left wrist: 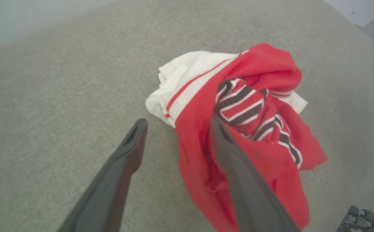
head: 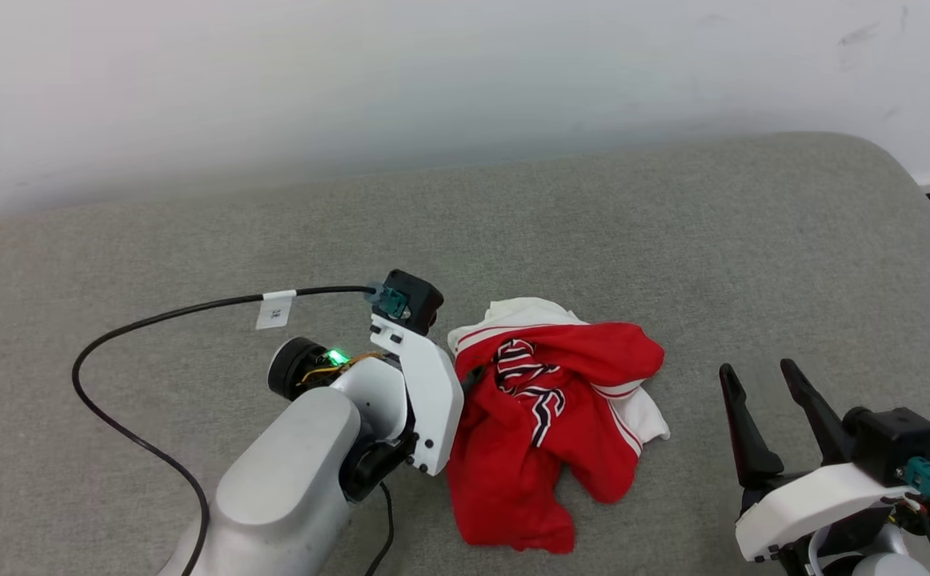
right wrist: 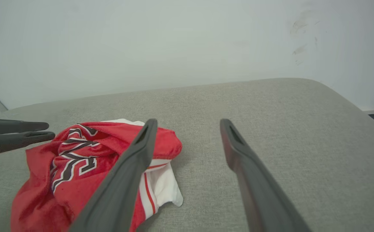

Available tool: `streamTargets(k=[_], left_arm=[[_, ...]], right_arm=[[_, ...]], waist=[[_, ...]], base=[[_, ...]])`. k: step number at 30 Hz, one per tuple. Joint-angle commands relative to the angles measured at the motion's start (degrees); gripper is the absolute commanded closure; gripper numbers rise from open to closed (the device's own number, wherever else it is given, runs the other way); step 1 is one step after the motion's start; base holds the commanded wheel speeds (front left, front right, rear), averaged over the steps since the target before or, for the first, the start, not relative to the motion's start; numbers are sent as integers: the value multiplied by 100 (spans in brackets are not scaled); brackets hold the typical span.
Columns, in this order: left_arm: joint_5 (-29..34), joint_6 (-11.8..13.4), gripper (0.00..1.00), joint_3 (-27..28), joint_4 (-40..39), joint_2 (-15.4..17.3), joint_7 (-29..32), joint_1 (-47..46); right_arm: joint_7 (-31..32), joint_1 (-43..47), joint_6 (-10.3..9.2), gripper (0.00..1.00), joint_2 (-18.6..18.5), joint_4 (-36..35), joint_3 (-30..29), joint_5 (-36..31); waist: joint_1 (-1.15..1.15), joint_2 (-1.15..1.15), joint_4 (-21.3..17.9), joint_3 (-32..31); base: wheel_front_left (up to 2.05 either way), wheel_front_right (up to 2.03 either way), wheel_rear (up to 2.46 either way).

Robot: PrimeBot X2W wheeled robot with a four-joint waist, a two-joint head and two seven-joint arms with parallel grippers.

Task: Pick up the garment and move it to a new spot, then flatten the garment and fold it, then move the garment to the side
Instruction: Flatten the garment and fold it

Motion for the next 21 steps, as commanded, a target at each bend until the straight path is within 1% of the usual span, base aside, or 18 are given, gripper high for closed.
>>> streamTargets(k=[1,5,6,8,10,14,17,21], left_arm=[[-79,-51,0,-42,84,24,180,-116],[-325,-124,0,-114,301,31,660,-148],[-373,-130,44,-119,331,40,742,-172],[-445,-153,100,-160,381,58,862,-202],[-418,-172,100,-200,382,92,846,-239],[-269,-130,100,-149,324,138,425,-369],[-86,-35,100,-89,189,209,-34,-505],[42,151,100,54,-68,368,-550,-415]], right_arm=[[-59,-63,-2,0,4,42,16,40],[-133,-94,-2,0,3,142,38,89],[-141,-112,-2,0,4,167,47,92],[-173,-135,-2,0,3,214,62,114],[-202,-148,-2,0,3,255,79,134],[-274,-178,-2,0,4,309,39,146],[-287,-151,-2,0,4,352,-22,130],[-279,-177,-2,0,4,374,-39,87]], waist=[[0,0,-135,110],[0,0,-225,160],[0,0,-238,170],[0,0,-262,177],[0,0,-276,185],[0,0,-228,192],[0,0,-98,176],[0,0,94,108]], base=[[0,0,0],[0,0,0],[0,0,0],[0,0,0],[0,0,0],[0,0,0],[0,0,0],[0,0,0]])
